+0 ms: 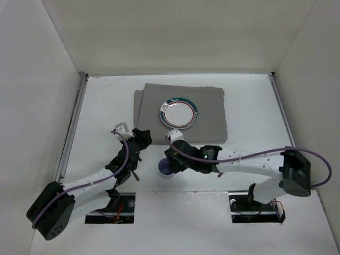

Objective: Set the dinner table for one person

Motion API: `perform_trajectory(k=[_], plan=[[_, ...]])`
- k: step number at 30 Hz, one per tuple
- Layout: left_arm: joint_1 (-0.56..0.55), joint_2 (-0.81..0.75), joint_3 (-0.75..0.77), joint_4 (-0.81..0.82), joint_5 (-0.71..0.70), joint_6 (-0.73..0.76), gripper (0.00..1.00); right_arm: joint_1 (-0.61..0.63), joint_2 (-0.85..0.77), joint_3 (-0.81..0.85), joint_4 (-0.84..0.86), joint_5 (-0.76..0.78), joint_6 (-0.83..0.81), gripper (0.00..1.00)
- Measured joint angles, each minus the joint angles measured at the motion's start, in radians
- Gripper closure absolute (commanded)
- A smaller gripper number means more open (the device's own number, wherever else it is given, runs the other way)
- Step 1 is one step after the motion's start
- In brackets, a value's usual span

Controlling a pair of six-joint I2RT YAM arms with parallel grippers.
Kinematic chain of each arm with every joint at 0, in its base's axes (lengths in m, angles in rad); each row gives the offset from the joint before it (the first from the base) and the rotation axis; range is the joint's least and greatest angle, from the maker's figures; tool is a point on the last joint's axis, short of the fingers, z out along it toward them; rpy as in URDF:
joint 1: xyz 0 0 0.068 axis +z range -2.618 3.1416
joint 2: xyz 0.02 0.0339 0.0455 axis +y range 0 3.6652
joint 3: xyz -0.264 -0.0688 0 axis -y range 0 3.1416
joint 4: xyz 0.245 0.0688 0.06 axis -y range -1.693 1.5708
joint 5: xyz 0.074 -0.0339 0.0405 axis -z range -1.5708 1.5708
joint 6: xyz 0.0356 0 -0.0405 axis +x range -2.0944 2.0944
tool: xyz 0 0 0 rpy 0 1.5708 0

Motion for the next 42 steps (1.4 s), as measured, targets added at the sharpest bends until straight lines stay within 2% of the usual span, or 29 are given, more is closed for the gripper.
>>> perform_trajectory(k=[2,5,7,11,14,17,20,24,28,33,42], plan=[[0.0,-0.004,0.0,0.0,0.0,0.0,0.52,0.0,0.032,0.002,-0.003,0.012,0.0,0.59],[0.0,-0.009,0.0,0.0,0.0,0.0,0.52,0.0,0.068,0.009,-0.007,0.031,-0.003,0.81],[0.0,-0.01,0.0,0.0,0.0,0.0,0.52,0.0,0.075,0.016,-0.007,0.04,0.001,0.85],[0.0,-0.021,0.0,0.0,0.0,0.0,0.51,-0.011,0.043,0.021,0.002,0.042,0.003,0.86],[0.003,-0.046,-0.002,0.0,-0.004,0.005,0.51,-0.087,-0.039,0.021,0.007,0.021,-0.001,0.86],[0.007,-0.091,-0.006,0.0,-0.016,0.011,0.51,-0.259,-0.127,0.023,0.043,0.013,-0.018,0.86],[0.007,-0.11,-0.007,0.0,-0.029,0.013,0.51,-0.482,-0.145,0.042,0.105,0.003,-0.035,0.85],[0.005,-0.081,-0.007,-0.001,-0.029,0.015,0.5,-0.748,-0.002,0.143,0.162,-0.039,-0.038,0.85],[0.001,-0.07,-0.008,-0.001,-0.029,0.015,0.5,-0.901,0.251,0.338,0.155,-0.067,-0.05,0.85],[0.001,-0.043,-0.008,0.0,-0.028,0.015,0.5,-0.971,0.47,0.521,0.107,-0.081,-0.069,0.85],[0.0,0.013,-0.008,0.0,-0.027,0.015,0.5,-1.01,0.566,0.628,0.037,-0.085,-0.084,0.85]])
